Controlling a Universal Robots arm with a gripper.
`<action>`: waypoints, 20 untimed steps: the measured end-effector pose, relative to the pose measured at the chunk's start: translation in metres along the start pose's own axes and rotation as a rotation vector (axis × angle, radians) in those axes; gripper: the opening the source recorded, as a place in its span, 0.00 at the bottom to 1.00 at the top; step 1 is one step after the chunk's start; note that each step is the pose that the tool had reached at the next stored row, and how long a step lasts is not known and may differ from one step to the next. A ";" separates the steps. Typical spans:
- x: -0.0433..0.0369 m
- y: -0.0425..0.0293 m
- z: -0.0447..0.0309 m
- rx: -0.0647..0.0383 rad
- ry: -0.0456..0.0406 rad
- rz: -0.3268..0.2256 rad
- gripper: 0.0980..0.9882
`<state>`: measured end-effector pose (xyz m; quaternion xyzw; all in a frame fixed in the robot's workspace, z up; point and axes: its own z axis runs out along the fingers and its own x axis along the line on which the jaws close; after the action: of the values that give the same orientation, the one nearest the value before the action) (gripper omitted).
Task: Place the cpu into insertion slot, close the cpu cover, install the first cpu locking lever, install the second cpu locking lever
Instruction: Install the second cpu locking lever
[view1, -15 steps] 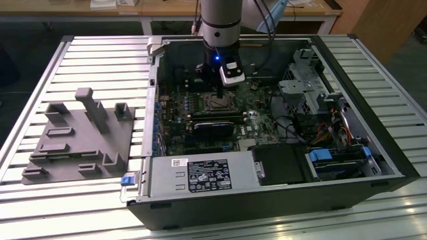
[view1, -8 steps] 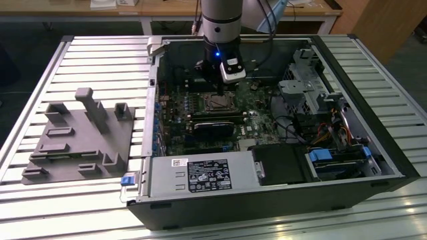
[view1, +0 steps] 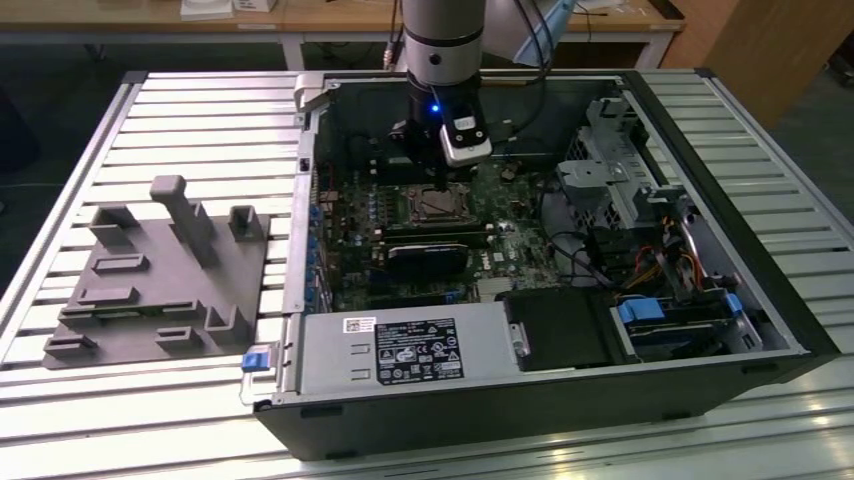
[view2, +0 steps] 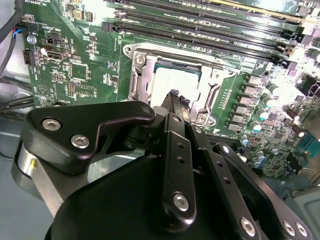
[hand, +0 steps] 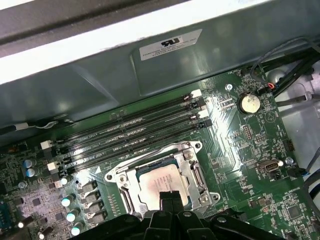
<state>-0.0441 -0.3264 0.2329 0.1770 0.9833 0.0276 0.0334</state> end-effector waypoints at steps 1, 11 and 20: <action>-0.0002 -0.0004 -0.0001 0.000 0.0000 0.000 0.01; -0.0030 -0.0080 -0.0003 0.000 0.0000 0.000 0.01; -0.0061 -0.0164 -0.0007 0.000 0.0000 0.000 0.01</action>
<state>-0.0441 -0.3439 0.2328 0.1771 0.9832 0.0276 0.0334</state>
